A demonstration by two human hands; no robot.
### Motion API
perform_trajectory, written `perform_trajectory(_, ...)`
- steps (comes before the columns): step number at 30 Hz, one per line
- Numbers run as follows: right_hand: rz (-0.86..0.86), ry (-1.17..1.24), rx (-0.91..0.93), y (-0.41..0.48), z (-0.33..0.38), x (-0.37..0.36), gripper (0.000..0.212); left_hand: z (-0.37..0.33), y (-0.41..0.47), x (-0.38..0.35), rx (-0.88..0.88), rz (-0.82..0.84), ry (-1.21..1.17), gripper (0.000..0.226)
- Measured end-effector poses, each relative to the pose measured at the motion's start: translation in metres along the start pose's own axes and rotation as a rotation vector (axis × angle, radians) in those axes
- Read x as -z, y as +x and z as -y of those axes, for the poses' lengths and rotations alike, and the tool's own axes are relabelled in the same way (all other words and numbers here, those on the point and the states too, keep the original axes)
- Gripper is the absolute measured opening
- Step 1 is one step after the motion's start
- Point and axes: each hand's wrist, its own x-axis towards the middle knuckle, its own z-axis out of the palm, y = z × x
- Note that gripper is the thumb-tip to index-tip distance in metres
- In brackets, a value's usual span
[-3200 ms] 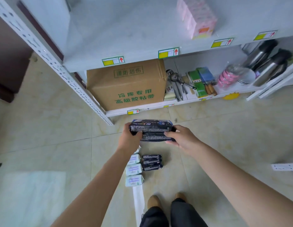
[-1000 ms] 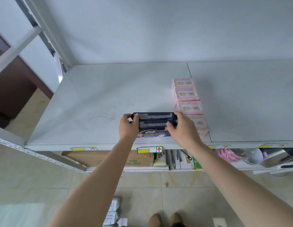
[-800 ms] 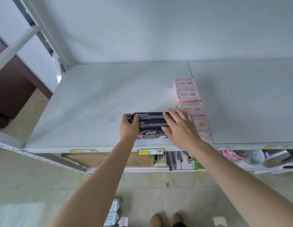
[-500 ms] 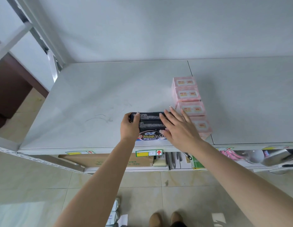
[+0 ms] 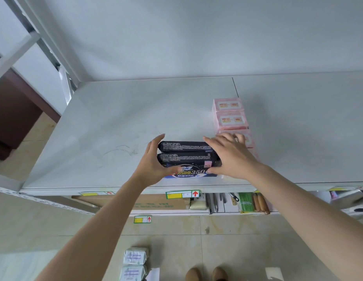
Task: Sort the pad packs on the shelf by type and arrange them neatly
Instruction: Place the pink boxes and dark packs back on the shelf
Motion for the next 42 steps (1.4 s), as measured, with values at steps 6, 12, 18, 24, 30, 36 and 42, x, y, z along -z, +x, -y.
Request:
perform_trajectory(6,-0.026,-0.009,0.015,0.006,0.001,0.0,0.076,0.005,0.002,0.004,-0.146,0.068,0.365,0.095)
perform_trajectory(12,-0.022,-0.05,-0.018,0.028,0.003,0.003,0.068,0.004,0.016,0.003,-0.139,0.0,0.403,0.089)
perform_trajectory(18,0.002,-0.089,-0.027,0.062,-0.006,0.014,0.066,-0.001,0.047,0.01,-0.087,-0.014,0.439,0.09)
perform_trajectory(24,-0.005,-0.123,-0.044,0.088,-0.017,0.019,0.067,-0.01,0.075,0.012,-0.072,-0.016,0.427,0.09)
perform_trajectory(30,-0.008,-0.111,-0.068,0.094,-0.026,0.02,0.07,-0.014,0.092,0.01,-0.077,0.001,0.434,0.092)
perform_trajectory(36,-0.026,-0.093,-0.082,0.096,-0.031,0.016,0.073,-0.018,0.101,0.008,-0.072,-0.005,0.461,0.093)
perform_trajectory(42,-0.024,-0.067,-0.079,0.095,-0.035,0.013,0.082,-0.017,0.102,0.008,-0.088,-0.007,0.432,0.097)
